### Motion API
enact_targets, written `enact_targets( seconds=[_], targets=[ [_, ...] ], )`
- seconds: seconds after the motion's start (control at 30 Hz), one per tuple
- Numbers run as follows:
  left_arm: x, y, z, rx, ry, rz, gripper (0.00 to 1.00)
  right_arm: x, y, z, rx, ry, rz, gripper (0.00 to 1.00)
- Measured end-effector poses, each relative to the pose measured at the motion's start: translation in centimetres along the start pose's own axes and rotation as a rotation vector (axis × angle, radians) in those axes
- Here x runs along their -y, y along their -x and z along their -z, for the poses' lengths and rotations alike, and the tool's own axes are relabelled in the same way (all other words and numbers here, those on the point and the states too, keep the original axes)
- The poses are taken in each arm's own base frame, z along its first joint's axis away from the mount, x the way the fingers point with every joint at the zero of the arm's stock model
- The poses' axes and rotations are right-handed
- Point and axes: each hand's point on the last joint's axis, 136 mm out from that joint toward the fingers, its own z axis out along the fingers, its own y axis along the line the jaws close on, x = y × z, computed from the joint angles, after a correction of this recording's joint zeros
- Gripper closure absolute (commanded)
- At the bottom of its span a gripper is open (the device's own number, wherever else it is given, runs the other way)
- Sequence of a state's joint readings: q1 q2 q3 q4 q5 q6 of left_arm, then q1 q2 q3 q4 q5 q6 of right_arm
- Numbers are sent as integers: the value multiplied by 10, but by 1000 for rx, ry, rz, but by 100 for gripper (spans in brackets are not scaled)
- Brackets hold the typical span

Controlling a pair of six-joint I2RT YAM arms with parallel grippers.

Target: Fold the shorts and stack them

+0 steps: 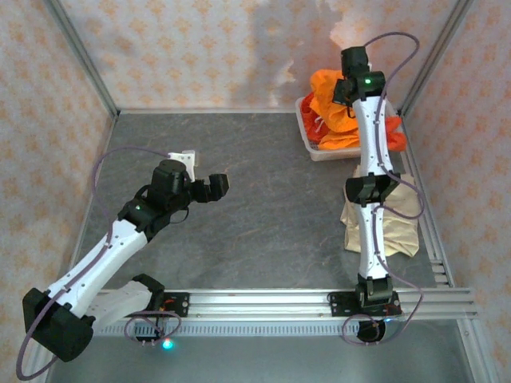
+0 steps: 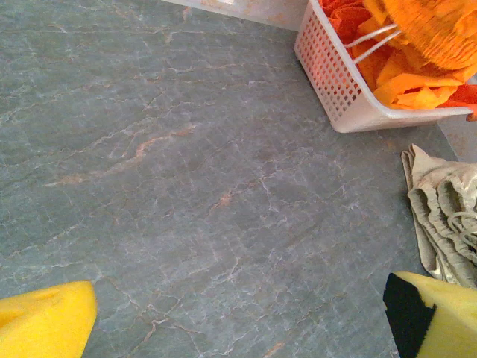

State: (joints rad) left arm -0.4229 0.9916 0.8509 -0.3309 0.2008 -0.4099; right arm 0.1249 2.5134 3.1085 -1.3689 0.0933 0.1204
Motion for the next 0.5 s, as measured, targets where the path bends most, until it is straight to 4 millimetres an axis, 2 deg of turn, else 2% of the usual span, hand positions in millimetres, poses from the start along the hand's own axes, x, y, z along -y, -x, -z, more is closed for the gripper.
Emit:
enact_targets(
  seconds=[0.27, 0.5],
  targets=[
    [-1, -2, 1, -1, 0, 1, 0, 3, -14, 40, -57, 22, 29, 100],
    [-1, -3, 1, -1, 0, 4, 0, 3, -15, 100, -37, 79, 49, 100]
  ],
)
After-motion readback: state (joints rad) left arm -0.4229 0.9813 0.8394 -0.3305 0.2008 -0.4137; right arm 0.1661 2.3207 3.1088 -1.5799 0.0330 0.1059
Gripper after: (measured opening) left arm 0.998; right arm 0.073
